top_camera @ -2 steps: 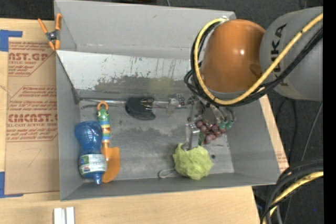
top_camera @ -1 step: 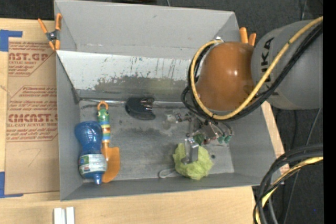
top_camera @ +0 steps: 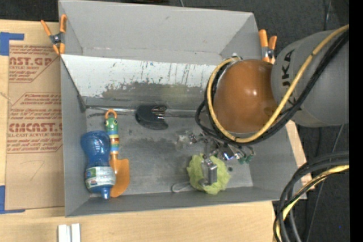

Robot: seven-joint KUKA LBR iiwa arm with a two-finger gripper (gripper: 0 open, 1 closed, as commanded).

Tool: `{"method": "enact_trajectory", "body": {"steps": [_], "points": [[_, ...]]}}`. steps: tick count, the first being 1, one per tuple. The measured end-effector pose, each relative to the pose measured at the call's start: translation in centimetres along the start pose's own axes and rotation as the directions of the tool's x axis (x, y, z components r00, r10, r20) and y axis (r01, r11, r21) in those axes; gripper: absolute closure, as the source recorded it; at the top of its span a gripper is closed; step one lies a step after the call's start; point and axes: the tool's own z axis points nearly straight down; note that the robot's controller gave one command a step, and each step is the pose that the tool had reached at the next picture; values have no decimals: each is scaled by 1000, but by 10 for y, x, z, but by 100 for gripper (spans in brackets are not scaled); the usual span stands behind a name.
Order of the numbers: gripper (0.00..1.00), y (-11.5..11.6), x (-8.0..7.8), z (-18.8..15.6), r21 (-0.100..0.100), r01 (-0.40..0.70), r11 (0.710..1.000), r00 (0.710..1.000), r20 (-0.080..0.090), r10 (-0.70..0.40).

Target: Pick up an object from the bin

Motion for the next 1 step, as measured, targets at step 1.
{"method": "enact_trajectory", "body": {"steps": [1], "points": [[0,-45,-5,-21,-3,84,996,996,-5,-84]]}}
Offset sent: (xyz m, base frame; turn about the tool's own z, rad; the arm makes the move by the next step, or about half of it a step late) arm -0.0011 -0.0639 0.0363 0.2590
